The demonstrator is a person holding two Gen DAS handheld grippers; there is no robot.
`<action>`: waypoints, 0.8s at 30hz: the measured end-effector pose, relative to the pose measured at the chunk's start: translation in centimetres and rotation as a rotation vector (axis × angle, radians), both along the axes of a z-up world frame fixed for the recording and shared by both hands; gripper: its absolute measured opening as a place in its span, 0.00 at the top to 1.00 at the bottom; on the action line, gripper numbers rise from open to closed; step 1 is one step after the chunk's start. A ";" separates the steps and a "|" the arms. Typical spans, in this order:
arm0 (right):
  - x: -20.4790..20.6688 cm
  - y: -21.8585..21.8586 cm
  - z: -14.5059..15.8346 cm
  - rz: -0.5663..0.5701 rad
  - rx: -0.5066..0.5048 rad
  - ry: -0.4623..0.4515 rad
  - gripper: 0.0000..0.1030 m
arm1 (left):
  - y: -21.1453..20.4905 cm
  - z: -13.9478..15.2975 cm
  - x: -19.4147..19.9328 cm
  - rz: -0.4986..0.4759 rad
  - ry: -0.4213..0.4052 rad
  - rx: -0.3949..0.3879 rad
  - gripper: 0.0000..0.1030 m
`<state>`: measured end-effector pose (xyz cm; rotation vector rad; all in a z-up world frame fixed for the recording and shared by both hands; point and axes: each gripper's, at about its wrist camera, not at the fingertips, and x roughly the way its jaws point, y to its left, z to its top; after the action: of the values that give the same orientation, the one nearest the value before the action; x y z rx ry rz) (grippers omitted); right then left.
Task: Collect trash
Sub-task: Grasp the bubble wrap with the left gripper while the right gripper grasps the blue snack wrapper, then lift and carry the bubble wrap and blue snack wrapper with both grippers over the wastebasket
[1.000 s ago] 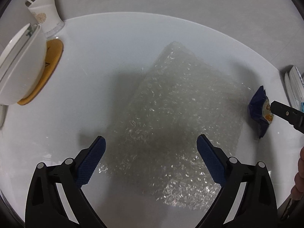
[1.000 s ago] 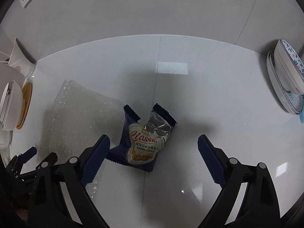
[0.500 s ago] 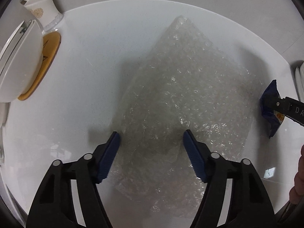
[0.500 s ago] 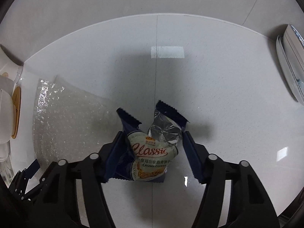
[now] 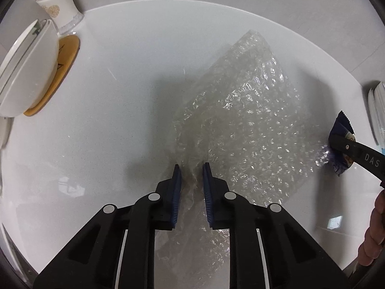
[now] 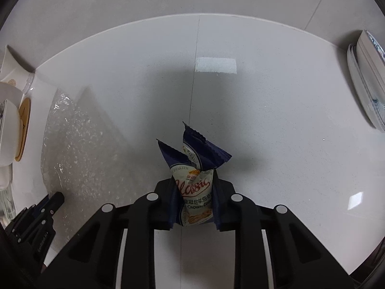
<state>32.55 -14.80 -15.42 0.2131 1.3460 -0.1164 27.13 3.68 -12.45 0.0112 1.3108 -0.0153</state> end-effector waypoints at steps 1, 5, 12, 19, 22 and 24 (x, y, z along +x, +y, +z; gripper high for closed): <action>-0.5 0.0 0.3 0.008 -0.001 -0.009 0.79 | 0.1 0.2 -0.3 0.002 -0.006 -0.004 0.84; -2.2 -0.6 1.3 0.023 0.010 -0.032 0.79 | 0.4 1.0 -1.6 0.011 -0.018 -0.022 0.84; -3.4 -1.0 3.5 0.038 0.007 -0.081 0.79 | 0.7 2.2 -2.8 0.020 -0.039 -0.023 0.84; -5.5 -1.2 5.5 0.061 0.001 -0.121 0.79 | 1.0 3.9 -4.3 0.027 -0.061 -0.032 0.84; -6.6 -1.0 6.3 0.072 -0.018 -0.142 0.79 | 1.1 4.6 -5.1 0.047 -0.068 -0.031 0.84; -7.1 -0.8 6.6 0.074 -0.017 -0.150 0.79 | 1.3 5.0 -5.5 0.049 -0.076 -0.039 0.84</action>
<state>25.48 -15.63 -8.81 0.1543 1.2019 -0.0481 21.67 4.96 -7.46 -0.0530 1.2338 0.0012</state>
